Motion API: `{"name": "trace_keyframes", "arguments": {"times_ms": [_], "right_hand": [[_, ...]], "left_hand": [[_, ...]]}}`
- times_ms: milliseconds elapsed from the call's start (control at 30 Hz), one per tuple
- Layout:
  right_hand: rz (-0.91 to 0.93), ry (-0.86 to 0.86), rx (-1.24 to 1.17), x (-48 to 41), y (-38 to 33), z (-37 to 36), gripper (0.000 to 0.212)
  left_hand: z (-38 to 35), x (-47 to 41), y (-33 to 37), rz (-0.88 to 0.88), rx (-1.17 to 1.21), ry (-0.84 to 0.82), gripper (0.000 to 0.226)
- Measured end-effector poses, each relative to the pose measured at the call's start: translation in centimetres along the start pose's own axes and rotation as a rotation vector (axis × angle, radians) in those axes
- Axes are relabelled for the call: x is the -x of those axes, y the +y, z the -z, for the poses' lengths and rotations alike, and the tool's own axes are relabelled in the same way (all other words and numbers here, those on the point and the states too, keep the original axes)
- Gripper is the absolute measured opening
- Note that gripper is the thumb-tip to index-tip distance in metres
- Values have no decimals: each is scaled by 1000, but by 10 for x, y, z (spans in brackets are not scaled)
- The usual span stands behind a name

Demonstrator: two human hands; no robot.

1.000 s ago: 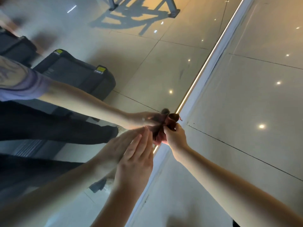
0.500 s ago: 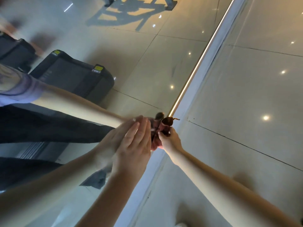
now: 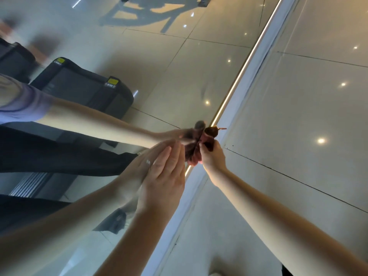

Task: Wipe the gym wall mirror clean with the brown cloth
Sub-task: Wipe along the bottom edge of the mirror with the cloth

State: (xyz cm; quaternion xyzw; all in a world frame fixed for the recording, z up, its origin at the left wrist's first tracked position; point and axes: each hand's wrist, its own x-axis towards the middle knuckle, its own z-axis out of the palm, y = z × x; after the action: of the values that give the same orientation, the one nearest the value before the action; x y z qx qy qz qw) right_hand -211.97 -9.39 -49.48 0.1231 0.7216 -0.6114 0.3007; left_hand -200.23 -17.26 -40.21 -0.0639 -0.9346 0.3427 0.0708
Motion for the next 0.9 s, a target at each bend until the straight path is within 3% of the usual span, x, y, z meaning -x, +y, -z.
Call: {"name": "trace_keyframes", "arguments": {"times_ms": [133, 200, 333, 400, 600, 667, 767, 900], "right_hand": [[-10, -94, -60, 7, 0, -1, 15], [113, -10, -15, -1, -18, 8, 6], [344, 119, 22, -24, -57, 27, 9], [322, 115, 49, -37, -55, 28, 3], [130, 69, 27, -54, -30, 24, 25], [48, -5, -33, -47, -27, 25, 25], [-111, -140, -231, -41, -40, 32, 27], [55, -23, -386, -76, -82, 49, 13]], "left_hand": [[-4, -7, 3, 24, 48, 6, 47], [-5, -10, 5, 48, 65, -1, 53], [-7, -24, 5, 44, 48, 17, 52], [-10, -36, 7, 54, 28, 56, 51], [-21, -78, 11, 79, 36, 90, 52], [-25, -85, 12, 117, 91, 74, 49], [-24, -87, 12, 52, -31, 51, 56], [-22, -91, 9, 11, -104, 32, 50]]}}
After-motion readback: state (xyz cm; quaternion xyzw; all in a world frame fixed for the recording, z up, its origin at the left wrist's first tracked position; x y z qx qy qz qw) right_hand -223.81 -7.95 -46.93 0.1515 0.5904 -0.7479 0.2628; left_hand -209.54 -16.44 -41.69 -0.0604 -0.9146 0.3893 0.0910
